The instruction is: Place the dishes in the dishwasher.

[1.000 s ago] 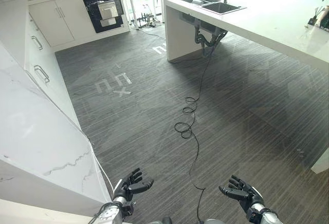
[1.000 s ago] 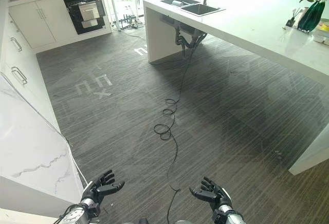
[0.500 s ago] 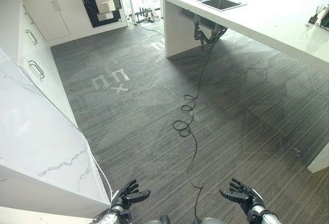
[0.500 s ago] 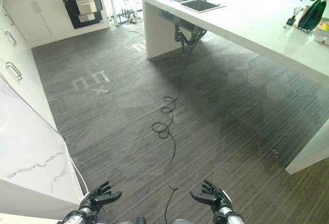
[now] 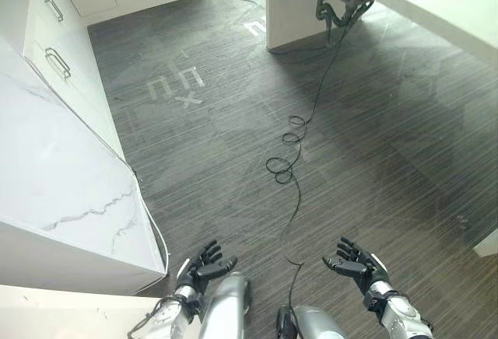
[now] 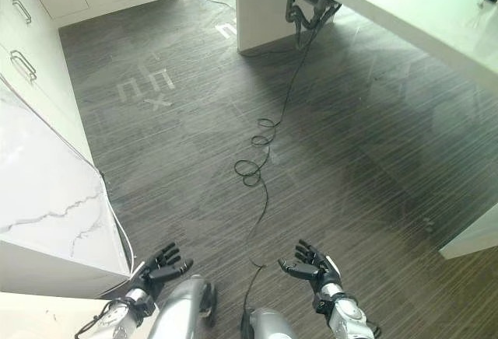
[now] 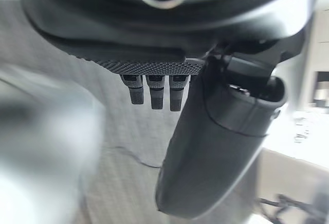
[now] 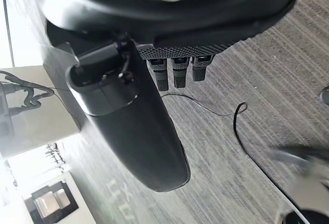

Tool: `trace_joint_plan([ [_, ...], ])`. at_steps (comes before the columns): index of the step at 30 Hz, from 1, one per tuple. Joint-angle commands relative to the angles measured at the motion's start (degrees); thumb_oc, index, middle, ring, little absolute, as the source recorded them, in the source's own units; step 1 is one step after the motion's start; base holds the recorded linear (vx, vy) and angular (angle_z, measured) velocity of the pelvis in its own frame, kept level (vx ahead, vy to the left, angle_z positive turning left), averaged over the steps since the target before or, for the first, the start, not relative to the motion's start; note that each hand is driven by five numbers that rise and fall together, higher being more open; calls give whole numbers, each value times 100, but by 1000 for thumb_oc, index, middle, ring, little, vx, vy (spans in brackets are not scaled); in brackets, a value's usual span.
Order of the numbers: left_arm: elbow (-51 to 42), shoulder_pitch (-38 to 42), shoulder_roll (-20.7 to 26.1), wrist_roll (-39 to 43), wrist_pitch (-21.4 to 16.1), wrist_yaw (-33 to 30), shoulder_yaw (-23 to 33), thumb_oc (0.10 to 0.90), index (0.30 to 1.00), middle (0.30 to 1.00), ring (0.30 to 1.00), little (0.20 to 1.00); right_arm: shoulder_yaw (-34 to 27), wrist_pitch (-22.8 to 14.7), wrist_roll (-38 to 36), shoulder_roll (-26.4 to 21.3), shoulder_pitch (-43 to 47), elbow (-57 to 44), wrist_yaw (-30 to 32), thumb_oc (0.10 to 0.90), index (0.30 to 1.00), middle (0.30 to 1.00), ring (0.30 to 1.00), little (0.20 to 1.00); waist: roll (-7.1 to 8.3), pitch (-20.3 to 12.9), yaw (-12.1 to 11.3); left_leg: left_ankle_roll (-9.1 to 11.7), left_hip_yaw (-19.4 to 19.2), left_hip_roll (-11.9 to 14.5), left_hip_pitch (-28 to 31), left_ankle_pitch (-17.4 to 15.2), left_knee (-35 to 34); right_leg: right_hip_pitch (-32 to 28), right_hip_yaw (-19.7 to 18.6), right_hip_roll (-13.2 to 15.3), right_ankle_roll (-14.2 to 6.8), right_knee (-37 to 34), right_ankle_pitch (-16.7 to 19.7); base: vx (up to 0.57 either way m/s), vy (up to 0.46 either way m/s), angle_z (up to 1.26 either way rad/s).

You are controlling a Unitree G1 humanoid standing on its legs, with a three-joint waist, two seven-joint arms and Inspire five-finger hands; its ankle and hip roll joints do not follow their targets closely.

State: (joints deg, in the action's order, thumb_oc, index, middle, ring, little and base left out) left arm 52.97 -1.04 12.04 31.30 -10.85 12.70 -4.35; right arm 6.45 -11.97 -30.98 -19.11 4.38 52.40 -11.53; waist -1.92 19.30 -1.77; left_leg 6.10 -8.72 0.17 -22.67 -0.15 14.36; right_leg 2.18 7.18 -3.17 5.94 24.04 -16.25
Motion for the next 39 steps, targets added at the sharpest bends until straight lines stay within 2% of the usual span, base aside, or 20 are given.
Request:
trace_joint_plan([
  [1, -263, 306, 169, 163, -384, 198, 114, 800, 900, 900, 900, 900, 1, -411, 215, -277, -191, -688, 87, 800, 900, 900, 900, 900, -26, -498, -92, -124, -53, 231, -106, 460, 283, -756, 66, 67, -668, -685, -46, 545, 234, -37],
  [4, -257, 317, 258, 242, -423, 215, 184, 800, 900, 900, 900, 900, 16, -359, 183, -376, -261, -961, 190, 800, 900, 900, 900, 900, 92, -585, 23, -181, -634, 413, -32, 137, 283, -1114, 204, 288, -762, -685, -394, 491, 270, -9],
  [7, -314, 234, 269, -70, -418, 135, 295, 800, 900, 900, 900, 900, -58, -297, 56, -325, -277, -982, 238, 800, 900, 900, 900, 900, 225, -725, -117, -427, -494, 140, 79, -139, 283, -1489, 34, 367, -880, -685, -544, 361, 241, 0],
  [9, -358, 232, 337, -197, -385, 175, 314, 800, 900, 900, 900, 900, -150, -277, 18, -253, -308, -1027, 249, 800, 900, 900, 900, 900, 237, -833, -153, -617, -582, 126, 210, -209, 283, -1681, 60, 333, -946, -685, -359, 304, 229, -30],
  [11, -504, 253, 386, -363, -389, 171, 232, 800, 900, 900, 900, 900, -211, -245, 159, -200, -324, -1160, 301, 800, 900, 900, 900, 900, 267, -967, -81, -828, -573, -22, 407, -462, 283, -1885, 138, 442, -1214, -685, 586, 417, 359, -28],
  [13, -768, 216, 485, -459, -347, 3, -1, 800, 900, 900, 900, 900, -308, -142, 197, -104, -341, -1360, 492, 800, 900, 900, 900, 900, 231, -1035, -4, -1110, -456, -303, 695, -791, 283, -1168, 196, 591, -1809, 948, 2085, 364, 437, -1],
  [14, -822, 212, 509, -435, -307, -71, -56, 800, 900, 900, 900, 900, -307, -119, 150, -80, -328, -1350, 526, 800, 900, 900, 900, 900, 174, -1031, 28, -1150, -396, -318, 827, -884, 283, -763, 228, 593, -1861, 1515, 2313, 308, 354, -3],
  [15, -838, 224, 528, -340, -314, -127, -120, 800, 900, 900, 900, 900, -285, -148, 149, -57, -287, -1284, 507, 800, 900, 900, 900, 900, 116, -1005, 90, -1175, -355, -308, 991, -983, 283, -342, 272, 589, -1817, 1840, 2327, 310, 232, 27],
  [18, -918, 324, 533, -345, -346, -49, -246, 800, 900, 900, 900, 900, -249, -266, 138, -42, -304, -1262, 527, 800, 900, 900, 900, 900, 17, -860, 432, -1198, -66, -302, 1429, -1190, 283, 580, 303, 396, -1520, 1217, 1724, 307, 43, 53],
  [20, -927, 471, 578, -511, -253, 5, -301, 800, 900, 900, 900, 900, -368, -298, -47, -118, -373, -1264, 481, 800, 900, 900, 900, 900, 55, -785, 620, -1160, 283, -385, 1649, -1394, 283, 961, 319, 464, -1411, -53, 1741, 319, -134, 83],
  [21, -889, 519, 577, -538, -235, 21, -305, 800, 900, 900, 900, 900, -427, -323, -94, -153, -410, -1232, 412, 800, 900, 900, 900, 900, 101, -771, 706, -1150, 396, -446, 1757, -1482, 283, 1065, 284, 524, -1414, -620, 1817, 424, -172, 109],
  [25, -598, 624, 430, -618, -373, 38, -418, 800, 900, 900, 900, 900, -692, -359, 100, -227, -571, -1112, 93, 800, 900, 900, 900, 900, 309, -737, 963, -1047, 782, -779, 2375, -1910, 283, 2317, 13, 961, -1625, -685, 1585, 473, -136, 76],
  [28, -569, 571, 361, -738, -401, 54, -425, 800, 900, 900, 900, 900, -684, -281, 57, -258, -586, -1111, 128, 800, 900, 900, 900, 900, 336, -774, 948, -983, 848, -806, 2643, -2087, 283, 2288, 167, 995, -1568, -685, 1604, 428, -139, 38],
  [31, -420, 560, 319, -849, -353, 44, -410, 800, 900, 900, 900, 900, -622, -222, -19, -295, -612, -1070, 214, 800, 900, 900, 900, 900, 350, -914, 1053, -873, 1132, -822, 3245, -2247, 283, 2129, -202, 802, -1446, -685, 1793, 540, -230, 27],
  [32, -364, 563, 297, -820, -341, 51, -410, 800, 900, 900, 900, 900, -602, -207, -7, -312, -595, -1036, 213, 800, 900, 900, 900, 900, 320, -953, 1071, -780, 1193, -784, 3449, -2249, 283, 2041, -220, 759, -1403, -685, 1828, 462, -205, 70],
  [33, -331, 560, 275, -751, -328, 97, -397, 800, 900, 900, 900, 900, -551, -230, 21, -361, -566, -998, 179, 800, 900, 900, 900, 900, 261, -999, 1068, -605, 1210, -666, 3663, -1915, 283, 1916, -171, 678, -1310, -685, 1819, 658, -286, 40],
  [34, -338, 496, 208, -782, -355, 142, -394, 800, 900, 900, 900, 900, -443, -221, 59, -505, -496, -1041, 137, 800, 900, 900, 900, 900, 175, -1066, 961, -195, 1157, -383, 4021, -314, 283, 1540, -200, 505, -1104, -685, 1524, 639, -283, 5],
  [35, -353, 454, 195, -790, -374, 134, -369, 800, 900, 900, 900, 900, -425, -215, 100, -541, -484, -1074, 110, 800, 900, 900, 900, 900, 222, -1080, 915, -110, 1183, -424, 3871, 55, 709, 1424, -274, 499, -1047, -685, 1442, 669, -326, -38],
  [36, -385, 428, 193, -806, -283, 206, -309, 800, 900, 900, 900, 900, -413, -191, 156, -608, -499, -1120, 122, 800, 900, 900, 900, 900, 338, -1036, 826, -39, 1016, -467, 3143, 346, 2037, 1106, -357, 543, -927, -685, 1281, 372, -219, -14],
  [39, -464, 465, 240, -898, -164, 446, -268, 800, 900, 900, 900, 900, -414, -232, 49, -682, -487, -1168, 121, 800, 900, 900, 900, 900, 441, -861, 614, -191, 715, -392, 1805, 168, 2872, 649, -315, 609, -820, -685, 999, 218, -136, -1],
])
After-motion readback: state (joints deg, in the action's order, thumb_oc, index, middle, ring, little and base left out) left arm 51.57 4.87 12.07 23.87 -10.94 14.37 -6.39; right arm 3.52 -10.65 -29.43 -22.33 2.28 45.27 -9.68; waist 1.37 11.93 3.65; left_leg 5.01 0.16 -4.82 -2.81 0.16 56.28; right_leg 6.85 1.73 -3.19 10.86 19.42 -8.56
